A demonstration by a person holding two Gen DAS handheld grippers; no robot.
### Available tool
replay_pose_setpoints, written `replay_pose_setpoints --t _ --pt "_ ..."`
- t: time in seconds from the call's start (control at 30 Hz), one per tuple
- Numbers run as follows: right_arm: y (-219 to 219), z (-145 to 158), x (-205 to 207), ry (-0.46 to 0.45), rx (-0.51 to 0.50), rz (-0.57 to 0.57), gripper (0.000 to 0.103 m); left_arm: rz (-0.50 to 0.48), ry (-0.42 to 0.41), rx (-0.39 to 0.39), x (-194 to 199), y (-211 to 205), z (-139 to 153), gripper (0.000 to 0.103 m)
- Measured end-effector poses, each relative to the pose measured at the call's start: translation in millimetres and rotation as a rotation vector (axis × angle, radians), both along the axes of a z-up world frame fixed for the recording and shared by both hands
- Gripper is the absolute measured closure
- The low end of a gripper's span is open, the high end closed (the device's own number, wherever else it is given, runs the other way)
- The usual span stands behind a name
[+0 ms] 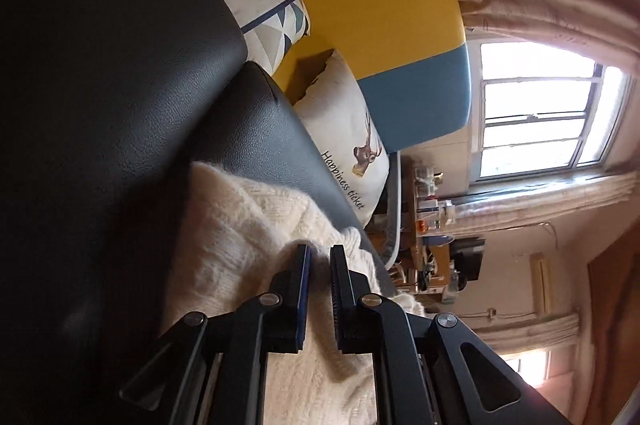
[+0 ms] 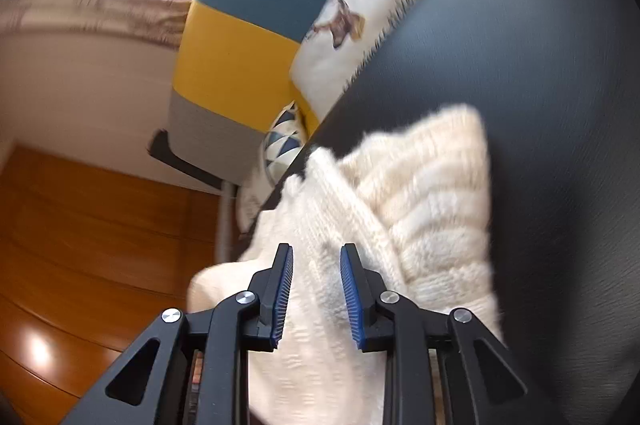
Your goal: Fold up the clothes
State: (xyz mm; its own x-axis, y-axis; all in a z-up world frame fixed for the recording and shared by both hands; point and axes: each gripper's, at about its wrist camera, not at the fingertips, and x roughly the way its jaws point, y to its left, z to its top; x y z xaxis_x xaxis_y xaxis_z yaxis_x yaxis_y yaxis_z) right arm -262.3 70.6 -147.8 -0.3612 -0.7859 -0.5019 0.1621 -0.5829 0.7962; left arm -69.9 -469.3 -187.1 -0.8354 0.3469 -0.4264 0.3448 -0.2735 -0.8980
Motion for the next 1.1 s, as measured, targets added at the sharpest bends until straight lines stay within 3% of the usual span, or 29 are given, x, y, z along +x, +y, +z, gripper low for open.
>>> replay_pose_setpoints --t 0.07,0.13,0.17,0.27,0.33,0.43,0.53,0.63,0.8,1.0,1.03,1.07,1.1 --pt "-13.6 27.0 10.7 0.135 0.116 0.032 0.072 0.033 0.018 0.011 10.6 -5.7 6.7 0.090" --pt "-34.7 49.2 19.9 0.250 0.220 0.096 0.072 0.078 0.029 0.017 21.1 -12.6 14.0 0.075" --pt "-50.6 55.0 22.1 0.285 0.259 0.154 0.072 0.096 0.043 0.007 25.5 -15.0 19.3 0.070" --pt "-98.0 54.5 24.6 0.338 0.386 0.289 0.072 0.052 0.047 -0.064 24.4 -9.4 33.5 0.069" --pt "-120.6 45.3 23.6 0.338 0.437 0.347 0.072 -0.020 0.024 -0.106 17.8 3.1 37.1 0.069" --pt "-132.2 31.6 28.0 0.312 0.473 0.369 0.072 -0.139 -0.041 -0.251 -0.1 31.7 41.2 0.069" --pt "-134.8 28.0 27.3 0.309 0.500 0.350 0.072 -0.185 -0.111 -0.364 -18.3 49.0 39.9 0.069" --pt "-128.0 24.2 23.3 0.282 0.488 0.343 0.072 -0.191 -0.162 -0.420 -29.3 50.3 35.8 0.069" --pt "-115.5 0.0 16.8 0.213 0.486 0.342 0.072 -0.177 -0.163 -0.455 -29.3 37.0 37.4 0.068" --pt "-107.3 0.9 15.0 0.191 0.441 0.321 0.072 -0.292 -0.213 -0.503 -52.3 36.0 28.7 0.065" --pt "-106.8 2.4 14.7 0.194 0.443 0.320 0.072 -0.315 -0.214 -0.511 -55.7 38.0 28.6 0.067" --pt "-106.5 4.0 14.6 0.200 0.448 0.320 0.072 -0.325 -0.208 -0.533 -56.2 41.3 30.7 0.075" --pt "-106.3 5.4 14.7 0.206 0.459 0.319 0.072 -0.334 -0.202 -0.555 -56.7 44.5 32.7 0.100"
